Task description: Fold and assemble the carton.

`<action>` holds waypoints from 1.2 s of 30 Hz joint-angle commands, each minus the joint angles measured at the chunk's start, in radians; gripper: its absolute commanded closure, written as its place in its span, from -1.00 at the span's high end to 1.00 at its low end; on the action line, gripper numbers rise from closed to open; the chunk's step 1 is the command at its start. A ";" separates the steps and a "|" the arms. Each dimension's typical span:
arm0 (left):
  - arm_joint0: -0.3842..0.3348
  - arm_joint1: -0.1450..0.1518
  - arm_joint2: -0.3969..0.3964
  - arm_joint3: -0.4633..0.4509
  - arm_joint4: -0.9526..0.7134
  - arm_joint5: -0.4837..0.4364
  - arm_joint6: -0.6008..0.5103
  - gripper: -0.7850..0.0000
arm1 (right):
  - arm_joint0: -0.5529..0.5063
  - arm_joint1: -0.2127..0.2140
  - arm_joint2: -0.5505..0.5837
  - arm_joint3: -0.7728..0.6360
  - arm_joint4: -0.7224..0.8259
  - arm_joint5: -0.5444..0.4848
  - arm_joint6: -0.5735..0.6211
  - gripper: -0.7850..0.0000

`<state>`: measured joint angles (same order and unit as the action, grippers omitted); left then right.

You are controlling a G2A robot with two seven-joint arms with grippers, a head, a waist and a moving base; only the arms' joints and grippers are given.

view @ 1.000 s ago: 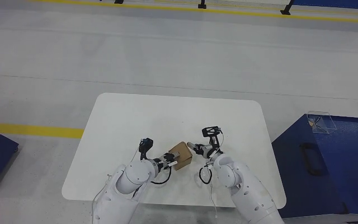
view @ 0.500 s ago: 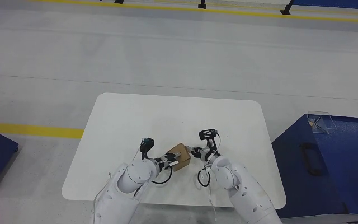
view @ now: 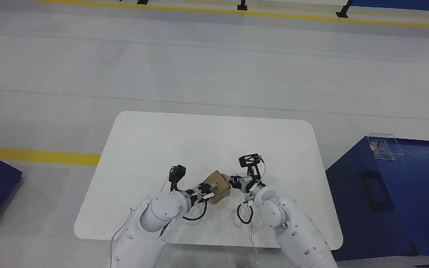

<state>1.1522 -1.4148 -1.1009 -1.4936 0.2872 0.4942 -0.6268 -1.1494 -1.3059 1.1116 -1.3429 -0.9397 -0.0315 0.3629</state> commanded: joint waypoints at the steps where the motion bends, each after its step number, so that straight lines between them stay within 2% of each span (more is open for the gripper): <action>1: 0.000 0.000 0.002 0.002 -0.001 0.006 0.001 -0.03 | 0.001 -0.001 -0.001 0.002 -0.001 0.001 0.003 1.00; 22: -0.037 0.002 0.031 0.046 -0.003 0.032 0.006 0.06 | 0.024 -0.011 0.003 0.036 0.006 0.016 -0.008 1.00; 36: -0.044 0.005 0.035 0.050 -0.012 0.033 0.013 0.11 | -0.004 -0.007 0.018 0.004 0.010 -0.034 -0.002 1.00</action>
<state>1.1088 -1.4104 -1.0662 -1.4444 0.2754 0.5273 -0.6142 -1.1532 -1.3125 1.1305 -1.3394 -0.9288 -0.0643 0.3612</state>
